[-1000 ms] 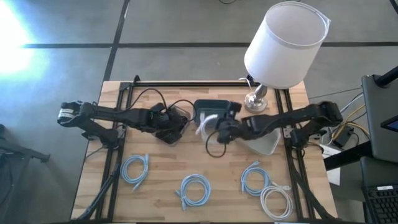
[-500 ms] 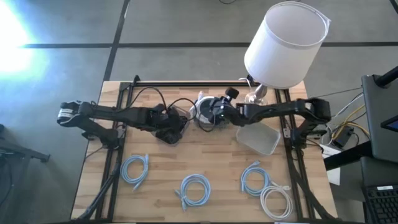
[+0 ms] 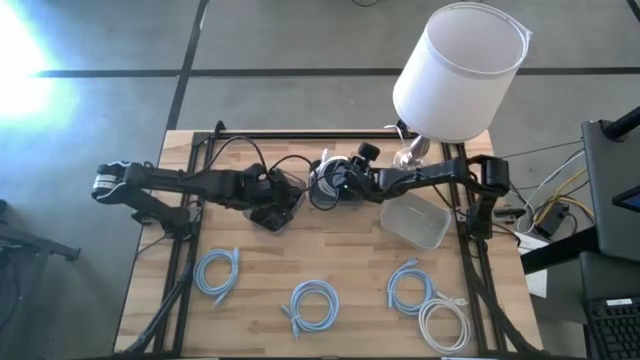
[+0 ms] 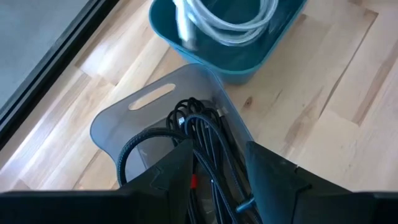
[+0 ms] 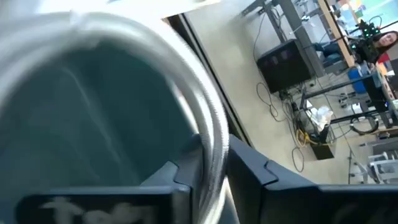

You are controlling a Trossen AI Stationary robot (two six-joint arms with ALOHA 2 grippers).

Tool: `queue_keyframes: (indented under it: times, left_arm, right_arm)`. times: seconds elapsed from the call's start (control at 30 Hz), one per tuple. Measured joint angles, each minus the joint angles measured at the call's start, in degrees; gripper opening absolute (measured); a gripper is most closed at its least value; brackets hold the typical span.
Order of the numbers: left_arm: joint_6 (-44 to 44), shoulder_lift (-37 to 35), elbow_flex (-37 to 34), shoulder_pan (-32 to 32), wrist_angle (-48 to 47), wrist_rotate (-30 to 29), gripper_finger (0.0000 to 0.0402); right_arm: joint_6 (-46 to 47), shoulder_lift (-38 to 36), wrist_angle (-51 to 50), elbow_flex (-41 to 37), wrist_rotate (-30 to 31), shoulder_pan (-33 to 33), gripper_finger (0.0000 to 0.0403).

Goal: Sort HDMI cables
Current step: Put the top white HDMI cable into the blue bin, then put the white HDMI cable into the blue bin

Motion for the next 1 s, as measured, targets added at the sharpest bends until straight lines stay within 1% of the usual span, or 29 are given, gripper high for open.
queue_keyframes:
  times: [0.2,0.33,0.53,0.7,0.8,1.0]
  left_arm:
    - [-0.1,0.0,0.0,0.0,0.1,0.0,0.0151]
    - [-0.1,0.0,0.0,0.0,0.1,0.0,0.0151]
    - [-0.2,0.0,-0.1,0.0,0.1,0.0,0.0151]
    - [-0.3,0.0,-0.1,0.0,0.1,0.0,0.0151]
    - [-0.3,0.0,-0.1,0.0,0.2,0.0,0.0151]
    - [-0.3,0.0,-0.1,0.0,0.4,0.0,0.0151]
  right_arm:
    - [0.3,-2.0,-0.8,0.0,-0.2,0.2,0.0108]
    - [0.4,-3.6,-5.2,0.4,-0.1,1.1,0.0129]
    - [2.5,-7.7,-10.1,0.6,-0.1,3.5,0.0147]
    - [6.6,-12.8,-18.1,0.5,-0.4,7.3,0.0153]
    - [10.3,-16.4,-23.9,0.5,-4.5,10.7,0.0150]
    - [20.4,-23.7,-33.6,0.4,-19.8,18.4,0.0139]
